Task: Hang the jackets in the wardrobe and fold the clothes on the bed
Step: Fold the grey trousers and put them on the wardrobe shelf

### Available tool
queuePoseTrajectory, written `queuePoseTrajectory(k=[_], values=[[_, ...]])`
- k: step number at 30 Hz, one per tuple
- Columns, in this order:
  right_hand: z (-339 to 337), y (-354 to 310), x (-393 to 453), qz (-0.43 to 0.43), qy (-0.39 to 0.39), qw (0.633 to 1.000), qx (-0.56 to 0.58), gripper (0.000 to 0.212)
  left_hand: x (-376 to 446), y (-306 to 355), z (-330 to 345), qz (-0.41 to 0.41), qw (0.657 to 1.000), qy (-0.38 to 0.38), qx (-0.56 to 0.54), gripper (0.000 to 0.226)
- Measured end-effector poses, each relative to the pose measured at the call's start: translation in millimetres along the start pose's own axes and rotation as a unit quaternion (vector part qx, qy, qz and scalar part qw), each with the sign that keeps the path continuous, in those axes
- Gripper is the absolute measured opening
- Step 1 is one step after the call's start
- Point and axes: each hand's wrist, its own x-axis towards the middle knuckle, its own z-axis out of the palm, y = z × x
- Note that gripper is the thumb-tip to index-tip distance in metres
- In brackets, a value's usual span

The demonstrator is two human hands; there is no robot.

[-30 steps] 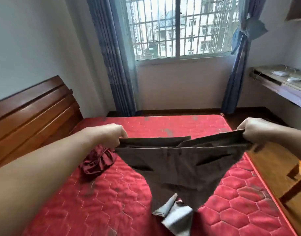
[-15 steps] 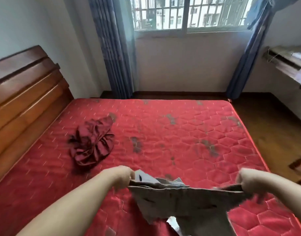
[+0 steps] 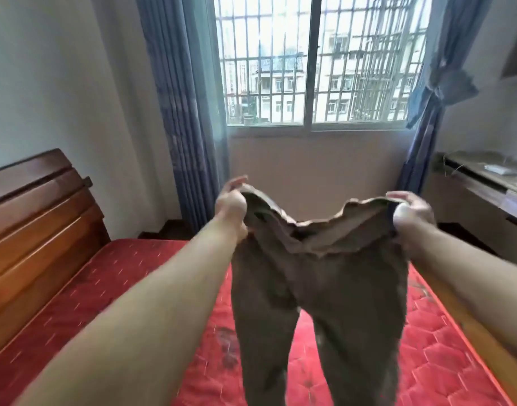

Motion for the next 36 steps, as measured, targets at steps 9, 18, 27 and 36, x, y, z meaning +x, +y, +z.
queuePoseTrajectory(k=[9,18,27,36], values=[[-56.7,-214.3,28.6,-0.225,0.100,0.957,0.151,0.039,-23.1,184.7,45.2,0.288,0.951,-0.077,0.079,0.031],[-48.6,32.6,-46.7,-0.066,-0.013,0.982,-0.176,0.036,-28.7,-49.6,-67.5,0.105,0.969,0.045,0.220,0.049],[-66.8,429.5,-214.5,0.025,-0.288,0.770,-0.568,0.056,-126.0,-426.1,-278.3,-0.103,0.769,-0.052,0.628,0.062],[-120.8,602.1,-388.0,0.019,-0.356,0.717,-0.598,0.061,-274.8,-573.7,-400.1,-0.039,0.527,-0.164,0.833,0.050]])
